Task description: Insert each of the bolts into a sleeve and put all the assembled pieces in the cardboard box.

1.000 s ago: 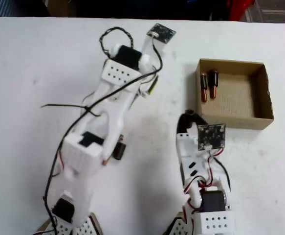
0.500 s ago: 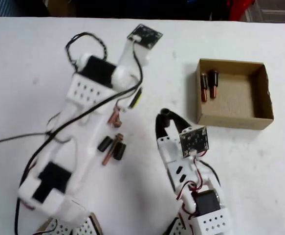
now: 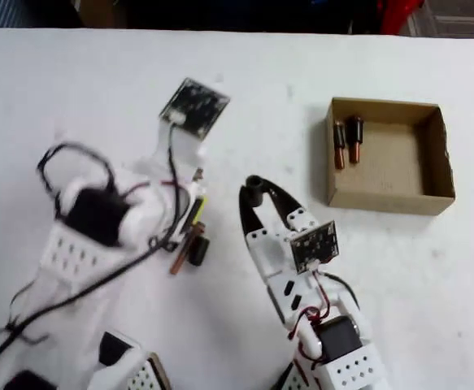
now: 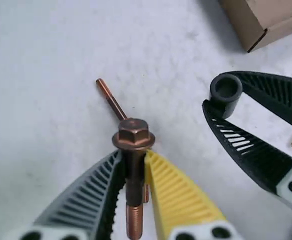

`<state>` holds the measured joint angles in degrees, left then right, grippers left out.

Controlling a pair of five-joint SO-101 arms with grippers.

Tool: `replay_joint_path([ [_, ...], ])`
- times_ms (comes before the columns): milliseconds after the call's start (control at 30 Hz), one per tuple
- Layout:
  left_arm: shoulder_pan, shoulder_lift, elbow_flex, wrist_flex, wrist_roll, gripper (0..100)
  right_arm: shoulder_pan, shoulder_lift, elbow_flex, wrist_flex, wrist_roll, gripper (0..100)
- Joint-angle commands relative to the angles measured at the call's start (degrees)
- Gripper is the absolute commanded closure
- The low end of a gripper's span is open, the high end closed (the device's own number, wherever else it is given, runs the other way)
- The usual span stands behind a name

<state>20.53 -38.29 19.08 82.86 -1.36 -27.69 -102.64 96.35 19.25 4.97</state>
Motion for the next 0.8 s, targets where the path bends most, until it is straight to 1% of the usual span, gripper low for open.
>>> replay_joint_path([
  [0, -0.40, -9.19, 5.71, -7.91, 0.00, 98, -2.15, -0.48, 0.53, -3.12, -0.53, 98.1],
  [133, -0.40, -16.48, 11.34, -15.38, 0.00, 98, -3.74, -0.48, 0.53, -3.82, -0.62, 98.1],
  [300, -0.40, -22.90, 15.74, -26.37, 0.00, 98, -3.65, -0.48, 0.53, -3.82, -0.62, 98.1],
  [567, 0.13, -24.13, 22.86, -44.40, 0.44, 98, -5.41, -0.40, 0.53, -3.38, -0.62, 98.2],
  [767, 0.48, -24.22, 27.16, -51.08, 0.44, 98, -5.23, -0.40, 0.53, -2.33, -0.62, 98.2],
])
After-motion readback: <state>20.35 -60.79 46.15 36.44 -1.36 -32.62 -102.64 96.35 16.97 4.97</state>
